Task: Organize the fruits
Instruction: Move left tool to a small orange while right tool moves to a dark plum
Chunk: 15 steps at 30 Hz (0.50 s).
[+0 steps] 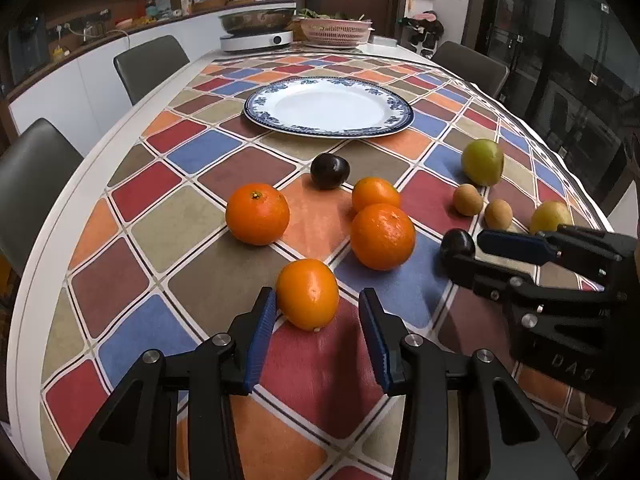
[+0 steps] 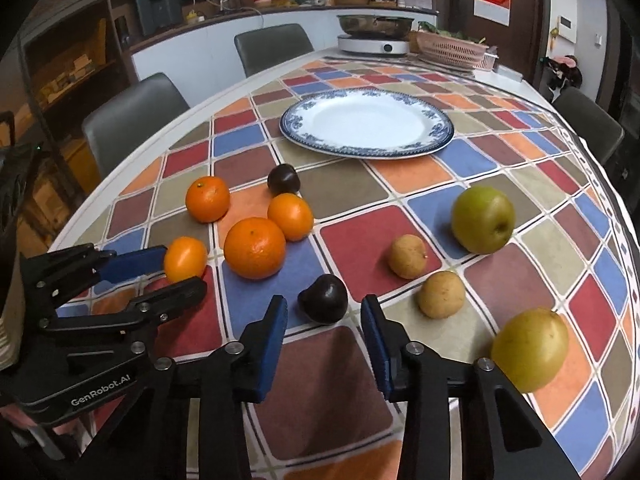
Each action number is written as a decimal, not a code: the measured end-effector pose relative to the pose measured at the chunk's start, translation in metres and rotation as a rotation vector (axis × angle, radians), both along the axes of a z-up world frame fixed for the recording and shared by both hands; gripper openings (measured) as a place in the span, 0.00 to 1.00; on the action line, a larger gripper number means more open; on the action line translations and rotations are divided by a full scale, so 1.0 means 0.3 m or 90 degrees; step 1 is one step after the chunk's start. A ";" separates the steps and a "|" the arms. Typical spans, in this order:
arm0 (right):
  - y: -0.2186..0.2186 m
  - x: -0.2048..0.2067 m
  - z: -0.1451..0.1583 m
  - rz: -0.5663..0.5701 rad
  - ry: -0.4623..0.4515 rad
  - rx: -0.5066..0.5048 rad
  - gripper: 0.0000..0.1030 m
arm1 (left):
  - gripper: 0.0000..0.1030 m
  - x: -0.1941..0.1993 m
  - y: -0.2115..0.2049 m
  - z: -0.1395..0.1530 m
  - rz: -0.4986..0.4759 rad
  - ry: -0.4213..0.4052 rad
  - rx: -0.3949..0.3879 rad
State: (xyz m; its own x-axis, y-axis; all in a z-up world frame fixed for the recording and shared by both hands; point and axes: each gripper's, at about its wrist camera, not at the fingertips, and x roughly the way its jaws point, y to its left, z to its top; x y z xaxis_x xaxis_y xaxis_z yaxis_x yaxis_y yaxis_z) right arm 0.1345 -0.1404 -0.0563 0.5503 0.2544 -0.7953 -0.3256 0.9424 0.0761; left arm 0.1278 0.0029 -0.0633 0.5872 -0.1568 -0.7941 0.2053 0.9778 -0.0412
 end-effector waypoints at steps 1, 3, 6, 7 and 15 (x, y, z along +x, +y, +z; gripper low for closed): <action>0.003 0.004 -0.005 0.001 0.004 0.002 0.37 | 0.41 0.005 0.002 -0.002 0.000 0.001 -0.003; 0.009 0.011 -0.011 -0.001 0.005 -0.003 0.37 | 0.38 0.018 0.003 -0.011 0.003 0.009 -0.002; 0.013 0.027 -0.025 -0.003 0.017 -0.003 0.33 | 0.33 0.026 0.006 -0.024 0.007 0.020 0.000; 0.015 0.031 -0.030 -0.003 0.023 -0.003 0.32 | 0.32 0.026 0.006 -0.023 0.007 0.017 0.001; 0.013 0.042 -0.033 -0.001 0.021 -0.007 0.28 | 0.31 0.021 0.011 -0.022 0.007 0.018 0.003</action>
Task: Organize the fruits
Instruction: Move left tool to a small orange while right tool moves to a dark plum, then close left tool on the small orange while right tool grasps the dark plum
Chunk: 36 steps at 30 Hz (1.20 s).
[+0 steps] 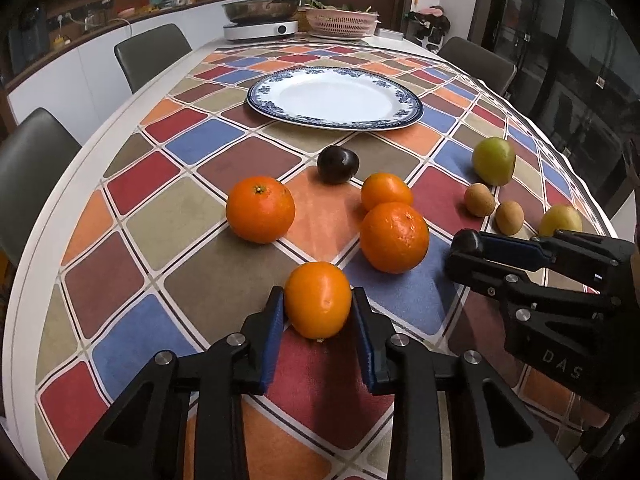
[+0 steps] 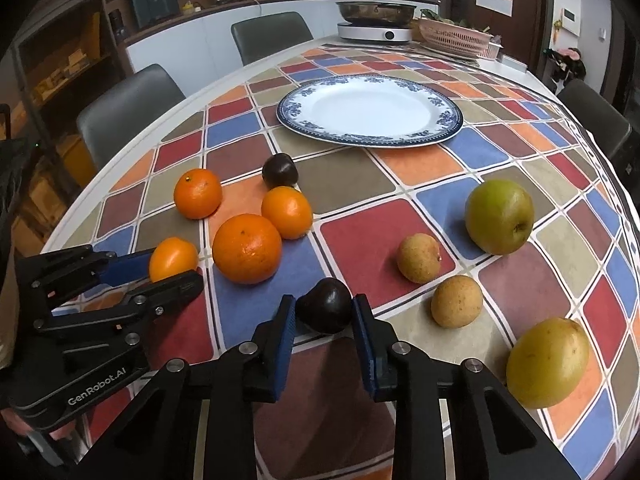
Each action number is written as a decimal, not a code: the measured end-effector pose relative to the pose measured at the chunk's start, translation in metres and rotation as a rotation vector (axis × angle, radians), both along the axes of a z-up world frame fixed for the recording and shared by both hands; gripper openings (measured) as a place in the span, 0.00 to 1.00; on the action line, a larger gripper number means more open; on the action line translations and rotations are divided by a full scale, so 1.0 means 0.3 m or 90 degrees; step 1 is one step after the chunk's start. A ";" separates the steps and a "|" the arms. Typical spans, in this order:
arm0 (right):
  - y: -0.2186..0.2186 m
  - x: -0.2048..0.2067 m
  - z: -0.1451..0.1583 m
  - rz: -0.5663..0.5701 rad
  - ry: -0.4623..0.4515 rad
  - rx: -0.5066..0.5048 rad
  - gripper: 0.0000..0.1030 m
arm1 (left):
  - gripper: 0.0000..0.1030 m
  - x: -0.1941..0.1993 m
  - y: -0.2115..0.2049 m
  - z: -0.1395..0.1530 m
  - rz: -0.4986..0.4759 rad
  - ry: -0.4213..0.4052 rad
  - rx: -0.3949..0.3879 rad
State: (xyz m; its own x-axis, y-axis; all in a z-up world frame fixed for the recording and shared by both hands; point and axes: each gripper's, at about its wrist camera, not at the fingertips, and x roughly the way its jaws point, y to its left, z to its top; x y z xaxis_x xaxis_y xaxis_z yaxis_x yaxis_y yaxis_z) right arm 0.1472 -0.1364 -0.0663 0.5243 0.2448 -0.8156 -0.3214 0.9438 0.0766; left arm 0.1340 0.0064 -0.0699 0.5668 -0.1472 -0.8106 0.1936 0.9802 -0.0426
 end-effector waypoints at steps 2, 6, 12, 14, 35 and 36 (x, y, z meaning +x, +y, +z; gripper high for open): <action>0.000 0.001 0.001 -0.004 0.005 0.010 0.28 | 0.31 0.001 -0.002 0.006 -0.001 -0.001 0.001; -0.004 -0.001 0.011 -0.008 0.005 0.015 0.28 | 0.31 -0.010 0.001 0.026 0.000 -0.007 -0.001; 0.005 -0.026 0.066 -0.002 -0.019 0.020 0.28 | 0.31 -0.031 0.005 0.077 -0.002 -0.027 -0.007; 0.009 -0.034 0.089 0.000 -0.028 0.022 0.28 | 0.31 -0.037 0.002 0.097 -0.006 -0.037 -0.004; -0.031 0.143 0.333 -0.010 -0.103 0.030 0.28 | 0.31 0.164 -0.032 0.344 -0.052 -0.111 -0.004; -0.035 0.164 0.336 -0.013 -0.098 0.035 0.28 | 0.31 0.188 -0.036 0.350 -0.053 -0.109 -0.008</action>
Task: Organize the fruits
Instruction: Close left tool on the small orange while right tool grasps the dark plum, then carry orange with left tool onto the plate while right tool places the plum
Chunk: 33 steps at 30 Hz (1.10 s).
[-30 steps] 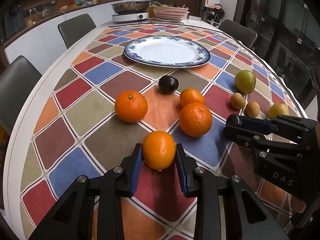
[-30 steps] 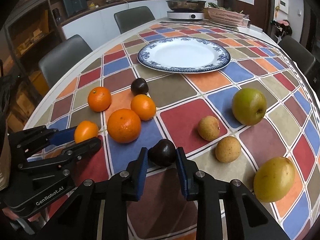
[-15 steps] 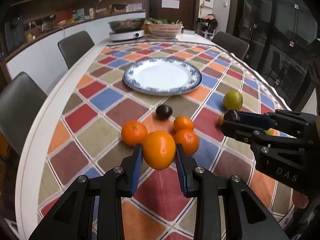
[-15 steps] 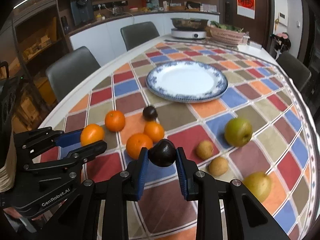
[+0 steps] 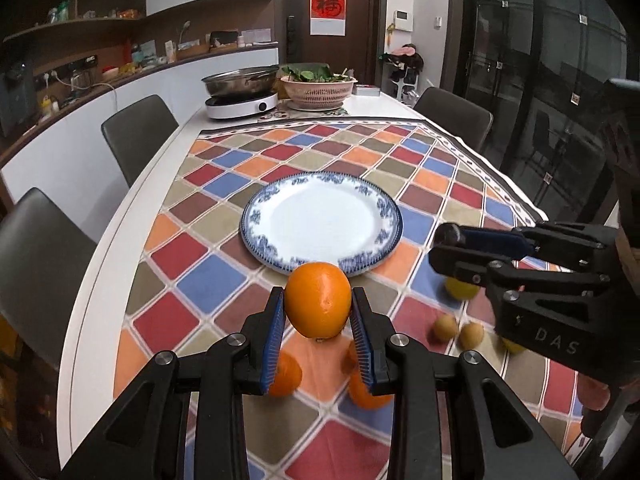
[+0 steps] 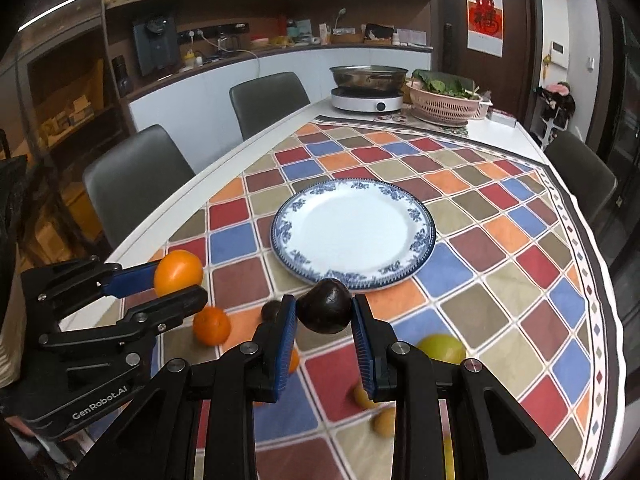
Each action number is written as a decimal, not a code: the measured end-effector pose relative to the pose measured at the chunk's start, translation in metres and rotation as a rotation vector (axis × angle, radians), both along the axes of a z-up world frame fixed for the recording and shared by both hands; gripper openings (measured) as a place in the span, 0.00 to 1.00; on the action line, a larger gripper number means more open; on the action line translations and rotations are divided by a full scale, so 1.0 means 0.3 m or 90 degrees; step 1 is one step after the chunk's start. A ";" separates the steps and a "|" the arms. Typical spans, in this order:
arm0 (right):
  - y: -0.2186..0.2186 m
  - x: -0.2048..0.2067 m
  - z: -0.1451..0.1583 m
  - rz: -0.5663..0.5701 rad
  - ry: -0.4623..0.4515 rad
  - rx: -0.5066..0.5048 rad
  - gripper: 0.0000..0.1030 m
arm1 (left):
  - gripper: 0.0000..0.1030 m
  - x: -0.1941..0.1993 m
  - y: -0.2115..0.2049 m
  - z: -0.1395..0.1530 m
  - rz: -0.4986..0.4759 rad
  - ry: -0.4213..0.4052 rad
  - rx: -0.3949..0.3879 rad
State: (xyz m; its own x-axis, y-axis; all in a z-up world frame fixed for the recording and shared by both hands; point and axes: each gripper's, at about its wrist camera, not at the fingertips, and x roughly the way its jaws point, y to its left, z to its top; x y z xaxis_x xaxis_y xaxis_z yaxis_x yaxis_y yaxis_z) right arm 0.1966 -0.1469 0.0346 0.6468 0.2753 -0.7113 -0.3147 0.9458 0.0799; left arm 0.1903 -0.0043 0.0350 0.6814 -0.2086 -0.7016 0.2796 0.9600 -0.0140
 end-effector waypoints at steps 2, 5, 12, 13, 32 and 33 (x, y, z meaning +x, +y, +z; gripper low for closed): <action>-0.005 0.037 -0.001 -0.003 0.012 0.005 0.28 | 0.31 0.031 -0.003 0.002 -0.005 0.003 -0.006; -0.008 0.094 -0.008 -0.002 0.030 0.004 0.28 | 0.31 0.095 -0.013 -0.004 -0.013 0.012 -0.002; -0.005 0.234 -0.043 0.004 0.066 -0.017 0.28 | 0.31 0.234 -0.039 -0.049 -0.022 0.042 0.006; -0.005 0.255 -0.052 0.004 0.072 -0.021 0.28 | 0.31 0.260 -0.040 -0.063 -0.019 0.050 0.006; -0.026 0.516 -0.224 -0.021 0.154 -0.050 0.28 | 0.32 0.530 -0.065 -0.256 0.008 0.177 0.026; -0.028 0.517 -0.227 -0.024 0.153 -0.049 0.28 | 0.35 0.527 -0.065 -0.254 0.008 0.174 0.030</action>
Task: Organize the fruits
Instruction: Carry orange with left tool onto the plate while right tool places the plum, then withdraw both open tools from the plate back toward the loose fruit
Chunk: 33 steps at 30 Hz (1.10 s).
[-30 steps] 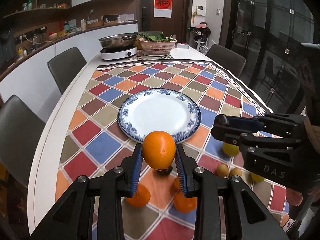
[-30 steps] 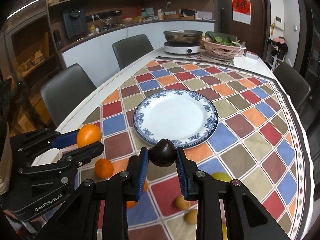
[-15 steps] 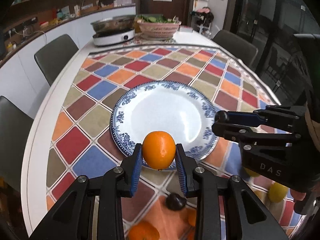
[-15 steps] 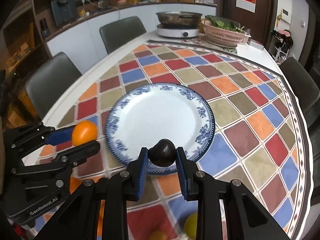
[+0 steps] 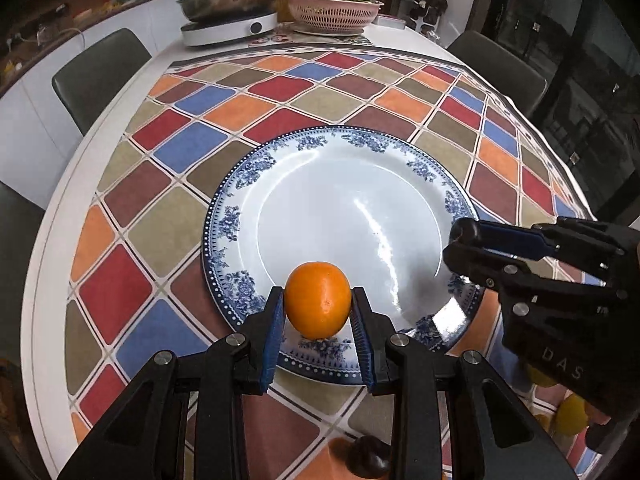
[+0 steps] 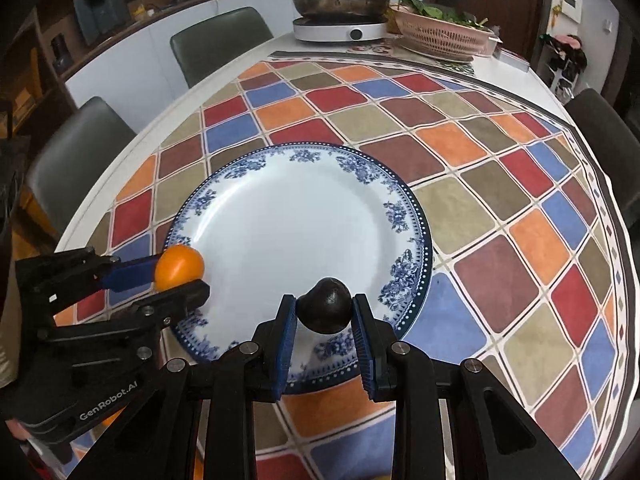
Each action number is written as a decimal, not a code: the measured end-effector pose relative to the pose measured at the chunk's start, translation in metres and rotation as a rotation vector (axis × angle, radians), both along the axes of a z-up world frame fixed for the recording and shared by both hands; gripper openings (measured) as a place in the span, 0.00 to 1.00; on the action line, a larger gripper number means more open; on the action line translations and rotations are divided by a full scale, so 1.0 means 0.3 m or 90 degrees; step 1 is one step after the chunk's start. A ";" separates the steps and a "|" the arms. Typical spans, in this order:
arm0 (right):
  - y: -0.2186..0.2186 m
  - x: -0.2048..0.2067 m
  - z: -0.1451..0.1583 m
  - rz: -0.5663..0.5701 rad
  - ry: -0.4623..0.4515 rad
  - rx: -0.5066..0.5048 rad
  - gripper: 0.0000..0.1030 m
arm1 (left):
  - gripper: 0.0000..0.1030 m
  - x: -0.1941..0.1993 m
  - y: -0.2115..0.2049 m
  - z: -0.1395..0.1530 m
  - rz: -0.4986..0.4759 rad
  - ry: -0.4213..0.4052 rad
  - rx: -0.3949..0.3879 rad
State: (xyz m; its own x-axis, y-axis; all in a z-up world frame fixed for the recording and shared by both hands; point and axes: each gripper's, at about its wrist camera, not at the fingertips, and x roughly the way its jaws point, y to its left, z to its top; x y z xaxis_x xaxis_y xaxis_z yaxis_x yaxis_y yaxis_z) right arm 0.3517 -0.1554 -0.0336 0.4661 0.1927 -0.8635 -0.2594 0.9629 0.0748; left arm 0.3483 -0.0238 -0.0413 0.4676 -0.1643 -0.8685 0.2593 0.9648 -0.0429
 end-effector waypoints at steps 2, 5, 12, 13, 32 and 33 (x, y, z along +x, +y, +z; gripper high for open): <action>-0.005 0.001 -0.001 -0.008 -0.001 -0.008 0.30 | 0.42 -0.002 0.002 0.009 0.003 -0.004 0.001; -0.022 -0.011 0.020 -0.027 -0.019 -0.014 0.49 | 0.44 -0.028 0.016 0.041 0.015 -0.015 -0.003; -0.060 -0.100 0.121 -0.047 -0.076 -0.022 0.56 | 0.56 -0.151 0.040 0.149 0.039 -0.065 0.000; -0.062 -0.121 0.139 -0.048 -0.089 -0.028 0.57 | 0.56 -0.172 0.041 0.164 0.035 -0.071 -0.006; -0.126 -0.557 0.337 -0.109 -0.203 -0.034 0.78 | 0.91 -0.608 0.039 0.348 0.074 -0.198 -0.012; -0.134 -0.575 0.335 -0.116 -0.203 -0.034 0.78 | 0.91 -0.632 0.037 0.349 0.073 -0.205 -0.011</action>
